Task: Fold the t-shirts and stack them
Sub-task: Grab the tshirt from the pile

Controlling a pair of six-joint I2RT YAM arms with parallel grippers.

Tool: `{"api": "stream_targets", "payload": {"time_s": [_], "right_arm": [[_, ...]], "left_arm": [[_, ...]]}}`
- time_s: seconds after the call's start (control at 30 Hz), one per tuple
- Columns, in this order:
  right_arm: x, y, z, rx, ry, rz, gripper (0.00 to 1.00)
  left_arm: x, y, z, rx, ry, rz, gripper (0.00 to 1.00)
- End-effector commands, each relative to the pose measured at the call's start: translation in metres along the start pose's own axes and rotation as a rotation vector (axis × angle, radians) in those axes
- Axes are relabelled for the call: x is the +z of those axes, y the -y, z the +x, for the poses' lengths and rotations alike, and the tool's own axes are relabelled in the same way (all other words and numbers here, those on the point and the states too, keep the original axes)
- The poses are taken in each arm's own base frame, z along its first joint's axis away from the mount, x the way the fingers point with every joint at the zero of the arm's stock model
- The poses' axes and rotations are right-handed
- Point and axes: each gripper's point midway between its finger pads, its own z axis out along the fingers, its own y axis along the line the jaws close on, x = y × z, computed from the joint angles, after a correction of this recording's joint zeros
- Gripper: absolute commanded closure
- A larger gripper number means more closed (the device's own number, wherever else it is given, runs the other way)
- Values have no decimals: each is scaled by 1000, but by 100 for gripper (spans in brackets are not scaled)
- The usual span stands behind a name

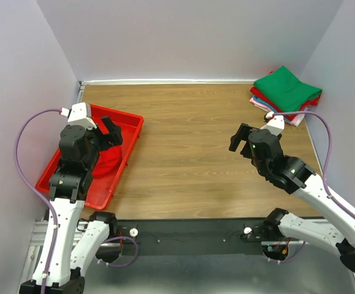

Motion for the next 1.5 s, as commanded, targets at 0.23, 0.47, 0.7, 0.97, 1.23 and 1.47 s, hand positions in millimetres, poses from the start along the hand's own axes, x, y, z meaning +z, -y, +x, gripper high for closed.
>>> {"api": "stream_targets", "payload": {"time_s": [0.23, 0.47, 0.7, 0.97, 1.23, 1.47], "right_arm": [[-10, 16, -38, -46, 100, 101, 0], [-7, 18, -36, -76, 97, 119, 0], [2, 23, -26, -74, 85, 164, 0], [8, 35, -25, -8, 100, 220, 0], [54, 26, -14, 33, -25, 206, 0], [73, 27, -10, 82, -79, 176, 0]], "left_arm": [[8, -20, 6, -36, -18, -123, 2], [18, -45, 30, -55, -98, -268, 2], [42, -73, 83, -88, -296, -431, 2], [47, -105, 129, -276, -368, -608, 2], [61, -132, 168, -389, -410, -763, 2], [76, -155, 199, -410, -466, -825, 2]]}}
